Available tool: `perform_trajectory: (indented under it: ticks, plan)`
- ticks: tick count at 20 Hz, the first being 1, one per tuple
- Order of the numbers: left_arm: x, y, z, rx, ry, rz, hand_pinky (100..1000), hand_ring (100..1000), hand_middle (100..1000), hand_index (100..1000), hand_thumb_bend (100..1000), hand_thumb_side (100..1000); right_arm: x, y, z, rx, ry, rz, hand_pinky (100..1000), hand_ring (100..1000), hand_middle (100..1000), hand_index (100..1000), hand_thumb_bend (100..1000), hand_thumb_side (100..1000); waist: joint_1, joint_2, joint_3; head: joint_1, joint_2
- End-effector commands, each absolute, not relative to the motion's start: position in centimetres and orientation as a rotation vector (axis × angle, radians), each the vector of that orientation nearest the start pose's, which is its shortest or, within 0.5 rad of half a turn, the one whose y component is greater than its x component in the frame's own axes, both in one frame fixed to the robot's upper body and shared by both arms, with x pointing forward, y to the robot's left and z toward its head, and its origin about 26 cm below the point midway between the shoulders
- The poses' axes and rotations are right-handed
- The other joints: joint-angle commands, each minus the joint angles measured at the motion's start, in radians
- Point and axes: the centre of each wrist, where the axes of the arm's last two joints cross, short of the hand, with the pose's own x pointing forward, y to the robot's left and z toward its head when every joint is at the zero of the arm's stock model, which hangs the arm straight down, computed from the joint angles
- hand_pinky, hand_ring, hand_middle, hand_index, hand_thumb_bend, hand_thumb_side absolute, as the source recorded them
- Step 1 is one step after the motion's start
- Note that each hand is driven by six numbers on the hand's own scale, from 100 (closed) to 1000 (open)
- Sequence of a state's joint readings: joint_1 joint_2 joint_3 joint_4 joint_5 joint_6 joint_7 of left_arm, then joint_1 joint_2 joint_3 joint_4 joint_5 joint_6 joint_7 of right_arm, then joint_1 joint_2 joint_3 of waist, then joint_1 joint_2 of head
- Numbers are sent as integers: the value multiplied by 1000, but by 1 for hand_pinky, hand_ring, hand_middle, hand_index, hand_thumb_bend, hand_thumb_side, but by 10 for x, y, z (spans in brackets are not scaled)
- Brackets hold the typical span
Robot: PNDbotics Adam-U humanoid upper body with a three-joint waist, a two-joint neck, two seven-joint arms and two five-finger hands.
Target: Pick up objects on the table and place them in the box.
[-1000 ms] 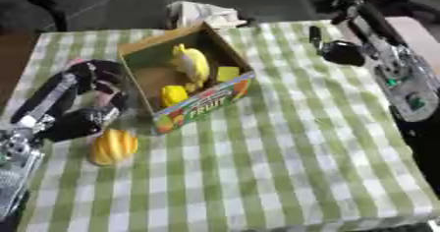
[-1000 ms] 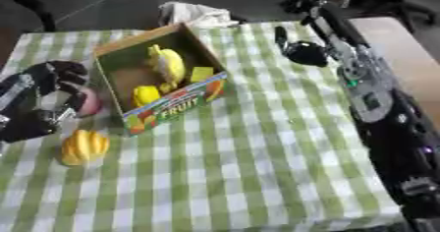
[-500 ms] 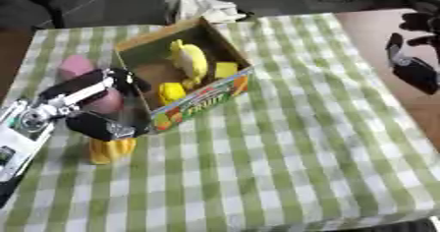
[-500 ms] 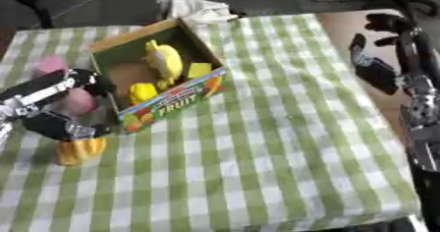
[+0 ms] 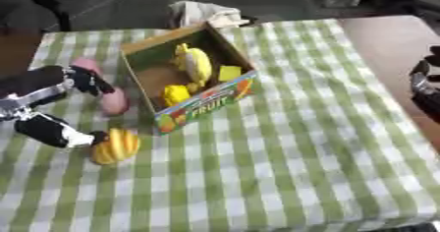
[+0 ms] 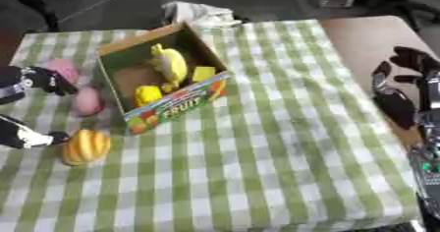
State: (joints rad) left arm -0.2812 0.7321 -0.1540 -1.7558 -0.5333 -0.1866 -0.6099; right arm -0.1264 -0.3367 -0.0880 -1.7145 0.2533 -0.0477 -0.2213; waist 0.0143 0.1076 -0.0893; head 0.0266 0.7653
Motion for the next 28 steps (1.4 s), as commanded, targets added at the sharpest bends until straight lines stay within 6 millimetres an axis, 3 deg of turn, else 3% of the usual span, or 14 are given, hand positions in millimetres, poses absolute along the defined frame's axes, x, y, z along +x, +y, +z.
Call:
perform_trajectory:
  ticks: [1, 8, 15, 17, 20, 22, 24, 28]
  plan:
    - [325, 324, 165, 566, -1332, -1770, 756, 729, 724, 843, 514, 388, 292, -324, 106, -667, -1956, 209, 681, 798, 664, 794, 105, 307, -1, -13, 1, -5, 5]
    - [328, 329, 130, 606, -1216, -1769, 757, 726, 725, 842, 537, 336, 286, -322, 105, -658, -1943, 183, 679, 796, 651, 786, 100, 306, 0, -12, 2, -3, 5]
    - [329, 312, 100, 684, -1278, -1728, 754, 732, 736, 852, 539, 358, 287, -319, 103, -642, -1941, 173, 679, 794, 644, 783, 100, 306, -3, -12, 1, 2, 5]
    - [330, 307, 93, 688, -1305, -1728, 732, 695, 684, 818, 520, 307, 287, -319, 102, -641, -1939, 170, 679, 794, 643, 783, 100, 306, -4, -12, 0, 3, 5]
    - [331, 304, 87, 703, -1341, -1728, 663, 596, 574, 739, 420, 100, 287, -318, 102, -638, -1937, 169, 678, 794, 642, 782, 100, 306, -6, -13, 0, 3, 5]
    - [331, 304, 89, 728, -1371, -1724, 570, 502, 470, 651, 356, 100, 287, -318, 101, -639, -1934, 168, 678, 794, 641, 782, 100, 307, -6, -13, 0, 2, 5]
    - [331, 304, 104, 780, -1440, -1704, 540, 471, 429, 616, 326, 100, 286, -319, 101, -644, -1931, 163, 678, 794, 640, 781, 100, 305, -5, -14, 1, 1, 5]
    - [329, 308, 150, 904, -1603, -1648, 535, 463, 415, 602, 325, 100, 286, -319, 100, -648, -1928, 161, 678, 794, 639, 781, 100, 304, -2, -16, 4, 0, 5]
